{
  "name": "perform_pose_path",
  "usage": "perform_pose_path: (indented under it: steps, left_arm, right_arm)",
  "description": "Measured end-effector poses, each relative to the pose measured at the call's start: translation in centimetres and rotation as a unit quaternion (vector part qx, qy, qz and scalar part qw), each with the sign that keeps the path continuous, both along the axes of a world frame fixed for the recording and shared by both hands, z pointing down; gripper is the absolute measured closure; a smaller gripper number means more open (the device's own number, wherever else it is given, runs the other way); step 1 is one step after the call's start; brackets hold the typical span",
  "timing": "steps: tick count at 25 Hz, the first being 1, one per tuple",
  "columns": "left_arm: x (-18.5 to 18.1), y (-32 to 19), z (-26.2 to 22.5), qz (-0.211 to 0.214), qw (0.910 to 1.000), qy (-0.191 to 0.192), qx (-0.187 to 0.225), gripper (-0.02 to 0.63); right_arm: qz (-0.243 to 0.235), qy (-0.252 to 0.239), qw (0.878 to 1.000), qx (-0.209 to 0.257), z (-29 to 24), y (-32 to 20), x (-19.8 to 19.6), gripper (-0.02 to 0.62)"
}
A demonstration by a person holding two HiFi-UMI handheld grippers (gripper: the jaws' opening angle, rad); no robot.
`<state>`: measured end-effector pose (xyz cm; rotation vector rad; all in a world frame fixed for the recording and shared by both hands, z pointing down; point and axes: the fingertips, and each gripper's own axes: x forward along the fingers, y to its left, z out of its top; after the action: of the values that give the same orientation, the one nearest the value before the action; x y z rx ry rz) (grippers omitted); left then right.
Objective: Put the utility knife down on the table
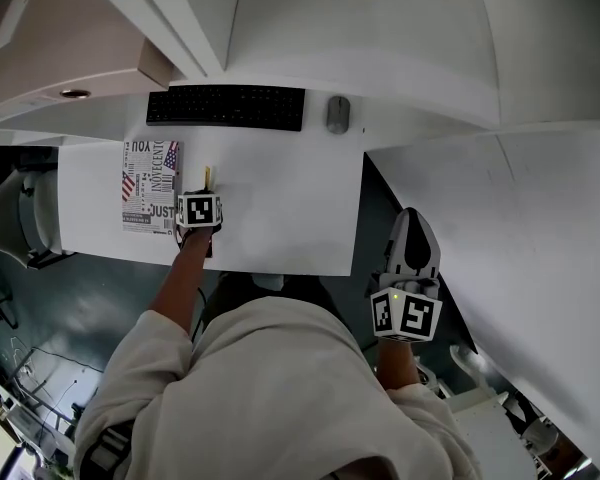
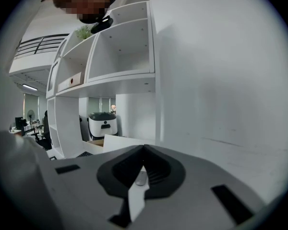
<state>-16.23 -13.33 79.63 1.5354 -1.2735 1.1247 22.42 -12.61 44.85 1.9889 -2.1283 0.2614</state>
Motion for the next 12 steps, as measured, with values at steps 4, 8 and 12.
perform_pose_path:
  steps: [4,8,12]
  left_arm:
    - [0.3,0.4,1.0,-0.018,0.9994,0.012,-0.027,0.549]
    - [0.4,0.4,1.2,-0.018,0.9989,0.005,-0.044,0.549]
    - [0.5,0.3,1.3,-0.017,0.9981,-0.003,-0.06,0.549]
  right_arm:
    - [0.003,-0.009,1.0,-0.001,0.5,-0.5,0.6,0.592]
    - [0.006,-0.015,1.0,-0.004,1.0,-0.9,1.5,0.592]
    - [0.009,-0.023,1.0,-0.005,1.5,-1.3,2.3,0.592]
